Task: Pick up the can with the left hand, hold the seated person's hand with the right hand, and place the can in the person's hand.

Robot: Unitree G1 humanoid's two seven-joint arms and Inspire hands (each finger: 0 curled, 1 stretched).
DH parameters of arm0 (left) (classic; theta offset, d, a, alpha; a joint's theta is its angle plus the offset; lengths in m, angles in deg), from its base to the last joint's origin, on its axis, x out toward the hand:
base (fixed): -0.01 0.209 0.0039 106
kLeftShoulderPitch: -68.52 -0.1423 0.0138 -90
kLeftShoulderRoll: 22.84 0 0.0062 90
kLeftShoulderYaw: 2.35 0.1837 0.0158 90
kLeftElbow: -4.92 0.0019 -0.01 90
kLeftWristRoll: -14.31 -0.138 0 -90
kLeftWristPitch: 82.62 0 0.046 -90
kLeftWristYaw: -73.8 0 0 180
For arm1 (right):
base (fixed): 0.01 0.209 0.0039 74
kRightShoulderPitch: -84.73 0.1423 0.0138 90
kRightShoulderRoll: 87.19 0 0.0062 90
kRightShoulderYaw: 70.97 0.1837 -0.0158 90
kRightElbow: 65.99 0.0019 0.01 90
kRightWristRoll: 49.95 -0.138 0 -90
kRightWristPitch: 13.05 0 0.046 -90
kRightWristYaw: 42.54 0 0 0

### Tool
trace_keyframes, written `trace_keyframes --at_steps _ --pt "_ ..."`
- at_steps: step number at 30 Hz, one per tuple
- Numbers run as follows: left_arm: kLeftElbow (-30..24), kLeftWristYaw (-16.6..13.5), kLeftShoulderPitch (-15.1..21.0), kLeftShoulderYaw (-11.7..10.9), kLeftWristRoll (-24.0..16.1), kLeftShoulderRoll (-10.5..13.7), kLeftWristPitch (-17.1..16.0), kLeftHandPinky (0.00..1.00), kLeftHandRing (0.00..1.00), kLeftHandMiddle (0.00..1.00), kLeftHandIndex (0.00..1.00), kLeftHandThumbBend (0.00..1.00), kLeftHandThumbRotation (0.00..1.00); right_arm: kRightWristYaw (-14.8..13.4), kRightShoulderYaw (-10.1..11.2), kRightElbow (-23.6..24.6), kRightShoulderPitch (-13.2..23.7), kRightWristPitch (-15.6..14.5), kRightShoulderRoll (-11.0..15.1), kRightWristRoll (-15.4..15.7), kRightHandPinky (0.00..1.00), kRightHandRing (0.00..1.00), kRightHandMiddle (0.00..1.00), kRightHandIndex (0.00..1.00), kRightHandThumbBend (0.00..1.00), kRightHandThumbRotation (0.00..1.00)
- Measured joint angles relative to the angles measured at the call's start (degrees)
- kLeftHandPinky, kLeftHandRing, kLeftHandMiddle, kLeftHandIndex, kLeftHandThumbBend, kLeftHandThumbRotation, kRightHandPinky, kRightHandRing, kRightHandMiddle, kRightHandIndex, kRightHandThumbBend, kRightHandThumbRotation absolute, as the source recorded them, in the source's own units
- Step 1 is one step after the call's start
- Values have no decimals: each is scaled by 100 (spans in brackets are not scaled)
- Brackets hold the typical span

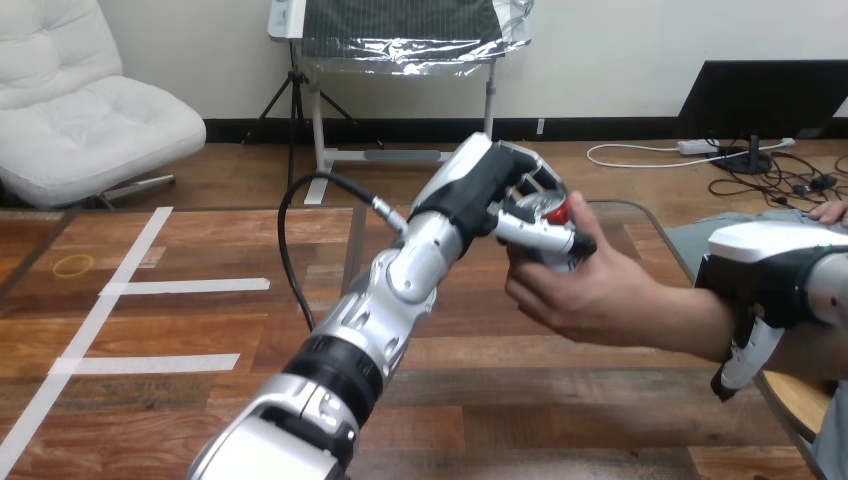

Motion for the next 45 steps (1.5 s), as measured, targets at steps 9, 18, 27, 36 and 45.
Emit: trace_keyframes --at_steps 9,18,27,36,45 --pt "92 -52 185 8 -3 -8 -61 30 36 42 45 72 0 20 0 -4 81 63 1 2 23 29 39 40 72 0" --pt "123 -74 276 12 -4 -15 -131 30 35 42 45 71 0 19 0 -5 120 191 3 11 21 29 40 46 77 0" --pt "142 -65 365 1 8 -26 -132 29 35 42 46 68 0 0 0 -6 138 245 13 75 21 29 40 55 81 1" --pt "145 -24 419 -20 17 -31 -135 30 36 43 46 67 0 -58 0 -14 138 348 25 165 19 27 39 61 83 5" --pt "152 199 479 -45 40 -30 -90 34 41 48 53 66 0 -63 0 -36 138 456 37 243 38 52 62 70 81 11"
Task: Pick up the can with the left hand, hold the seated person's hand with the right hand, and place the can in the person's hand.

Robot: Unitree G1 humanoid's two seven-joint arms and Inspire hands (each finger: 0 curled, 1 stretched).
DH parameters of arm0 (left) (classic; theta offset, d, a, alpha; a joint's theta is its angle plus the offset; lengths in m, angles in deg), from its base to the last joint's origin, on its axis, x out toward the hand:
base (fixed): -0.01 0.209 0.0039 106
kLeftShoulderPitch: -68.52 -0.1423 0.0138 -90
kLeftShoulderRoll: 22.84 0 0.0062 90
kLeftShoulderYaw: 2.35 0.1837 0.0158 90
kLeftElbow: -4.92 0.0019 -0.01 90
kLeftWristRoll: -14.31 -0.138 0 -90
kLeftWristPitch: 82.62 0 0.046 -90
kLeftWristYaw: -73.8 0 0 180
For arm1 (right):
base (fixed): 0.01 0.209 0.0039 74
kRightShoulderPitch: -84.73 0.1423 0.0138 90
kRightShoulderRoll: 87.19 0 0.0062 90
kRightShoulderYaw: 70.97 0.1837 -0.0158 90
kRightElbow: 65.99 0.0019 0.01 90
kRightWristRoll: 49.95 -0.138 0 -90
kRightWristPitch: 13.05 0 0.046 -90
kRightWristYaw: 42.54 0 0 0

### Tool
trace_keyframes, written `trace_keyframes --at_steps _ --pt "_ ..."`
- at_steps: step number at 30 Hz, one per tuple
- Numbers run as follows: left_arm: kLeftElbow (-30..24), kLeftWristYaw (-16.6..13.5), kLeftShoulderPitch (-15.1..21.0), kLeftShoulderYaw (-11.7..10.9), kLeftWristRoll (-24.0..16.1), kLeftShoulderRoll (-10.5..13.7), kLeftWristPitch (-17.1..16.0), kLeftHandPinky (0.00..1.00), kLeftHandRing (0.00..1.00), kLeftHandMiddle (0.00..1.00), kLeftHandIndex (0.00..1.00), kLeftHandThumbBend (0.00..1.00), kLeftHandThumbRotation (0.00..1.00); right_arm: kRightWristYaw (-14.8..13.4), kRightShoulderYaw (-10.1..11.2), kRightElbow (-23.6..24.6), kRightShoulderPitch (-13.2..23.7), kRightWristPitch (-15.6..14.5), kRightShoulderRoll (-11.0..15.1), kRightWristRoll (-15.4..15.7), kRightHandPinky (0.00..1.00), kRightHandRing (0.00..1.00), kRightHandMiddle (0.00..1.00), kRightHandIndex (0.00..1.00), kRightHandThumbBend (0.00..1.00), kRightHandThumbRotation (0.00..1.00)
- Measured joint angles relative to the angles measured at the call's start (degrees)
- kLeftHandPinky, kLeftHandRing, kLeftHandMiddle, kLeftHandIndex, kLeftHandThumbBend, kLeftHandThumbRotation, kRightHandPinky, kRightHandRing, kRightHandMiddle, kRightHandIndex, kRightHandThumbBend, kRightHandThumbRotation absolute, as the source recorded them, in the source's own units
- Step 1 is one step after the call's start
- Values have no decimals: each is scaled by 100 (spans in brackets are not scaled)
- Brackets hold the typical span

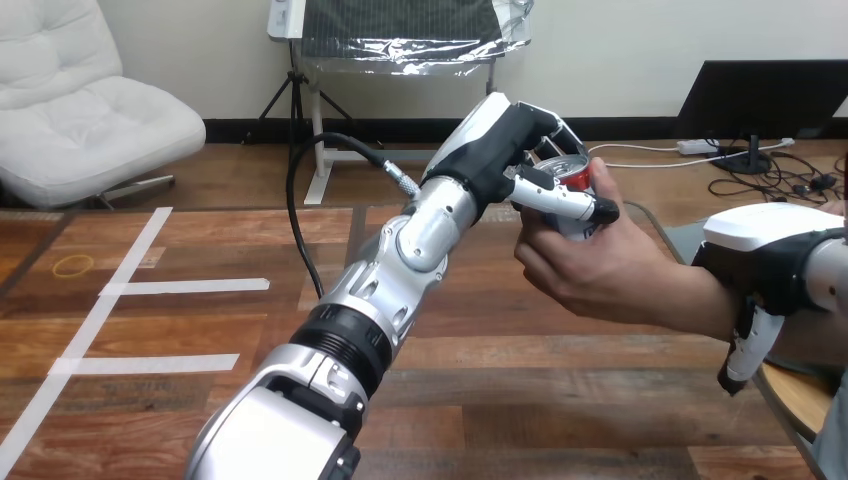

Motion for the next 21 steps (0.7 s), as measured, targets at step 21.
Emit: trace_keyframes --at_steps 21 --pt "239 1036 438 95 -15 55 327 69 77 80 80 73 21 91 21 22 175 19 26 -45 77 91 93 90 79 15"
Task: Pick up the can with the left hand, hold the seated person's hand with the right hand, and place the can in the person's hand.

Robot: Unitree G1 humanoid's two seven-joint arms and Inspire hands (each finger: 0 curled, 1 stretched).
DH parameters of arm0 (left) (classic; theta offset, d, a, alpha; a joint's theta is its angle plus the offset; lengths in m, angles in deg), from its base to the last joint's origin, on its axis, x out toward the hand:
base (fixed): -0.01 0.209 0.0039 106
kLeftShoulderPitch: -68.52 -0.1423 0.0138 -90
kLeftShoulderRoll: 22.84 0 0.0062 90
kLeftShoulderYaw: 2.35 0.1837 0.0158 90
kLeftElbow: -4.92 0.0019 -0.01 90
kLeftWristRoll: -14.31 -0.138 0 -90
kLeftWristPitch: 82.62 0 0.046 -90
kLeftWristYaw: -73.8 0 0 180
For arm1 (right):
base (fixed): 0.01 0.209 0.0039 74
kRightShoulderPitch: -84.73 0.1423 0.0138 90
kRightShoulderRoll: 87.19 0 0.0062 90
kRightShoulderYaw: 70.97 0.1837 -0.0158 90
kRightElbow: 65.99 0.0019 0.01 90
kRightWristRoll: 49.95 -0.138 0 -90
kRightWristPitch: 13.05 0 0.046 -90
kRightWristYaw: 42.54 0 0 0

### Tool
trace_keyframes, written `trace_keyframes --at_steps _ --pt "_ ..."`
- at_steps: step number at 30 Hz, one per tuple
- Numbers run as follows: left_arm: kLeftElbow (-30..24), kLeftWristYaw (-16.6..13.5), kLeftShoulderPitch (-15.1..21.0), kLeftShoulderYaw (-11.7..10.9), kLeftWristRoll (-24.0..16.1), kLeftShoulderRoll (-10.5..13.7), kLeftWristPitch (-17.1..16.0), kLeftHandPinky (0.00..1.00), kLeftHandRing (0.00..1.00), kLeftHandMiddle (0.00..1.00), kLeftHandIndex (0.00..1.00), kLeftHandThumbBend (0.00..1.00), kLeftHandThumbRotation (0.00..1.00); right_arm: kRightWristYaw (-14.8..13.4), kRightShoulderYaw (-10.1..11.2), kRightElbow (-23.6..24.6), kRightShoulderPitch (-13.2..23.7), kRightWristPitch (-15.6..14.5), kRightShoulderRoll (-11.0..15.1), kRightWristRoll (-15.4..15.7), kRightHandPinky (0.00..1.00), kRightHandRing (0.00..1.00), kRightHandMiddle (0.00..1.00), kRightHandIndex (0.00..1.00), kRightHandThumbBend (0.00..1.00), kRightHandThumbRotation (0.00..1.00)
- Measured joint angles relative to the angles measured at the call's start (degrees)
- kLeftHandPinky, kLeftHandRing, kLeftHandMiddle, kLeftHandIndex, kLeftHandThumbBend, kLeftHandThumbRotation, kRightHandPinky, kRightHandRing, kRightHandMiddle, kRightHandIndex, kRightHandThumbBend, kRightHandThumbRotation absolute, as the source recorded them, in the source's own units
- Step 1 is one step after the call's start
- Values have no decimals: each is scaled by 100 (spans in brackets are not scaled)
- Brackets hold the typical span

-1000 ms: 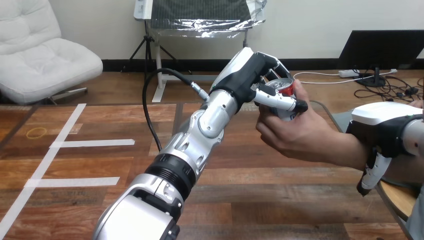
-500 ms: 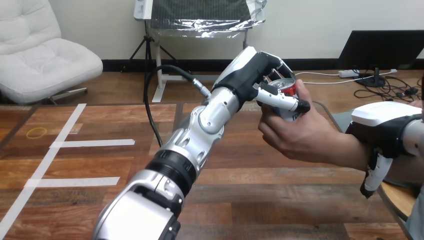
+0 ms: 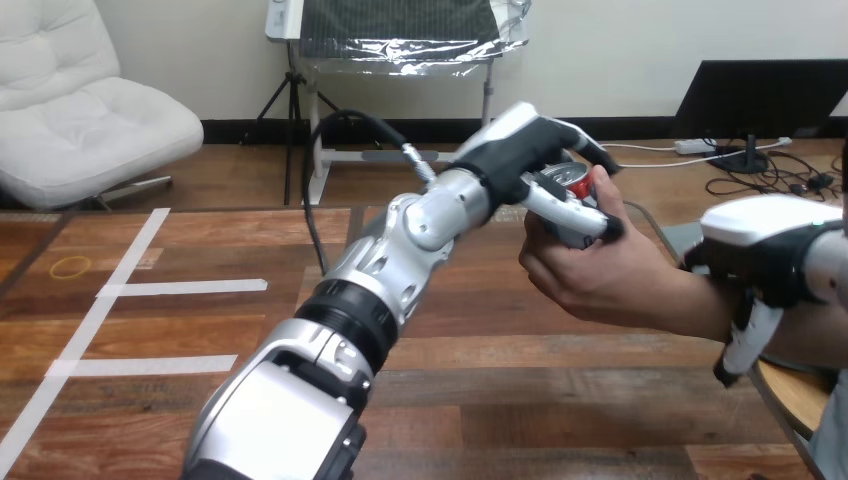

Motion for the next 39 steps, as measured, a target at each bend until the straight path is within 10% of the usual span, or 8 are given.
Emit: trace_keyframes --at_steps 39 --pt "19 544 65 -171 294 646 -3 71 81 83 81 65 25 111 447 258 76 -296 198 -458 88 100 100 96 79 18"
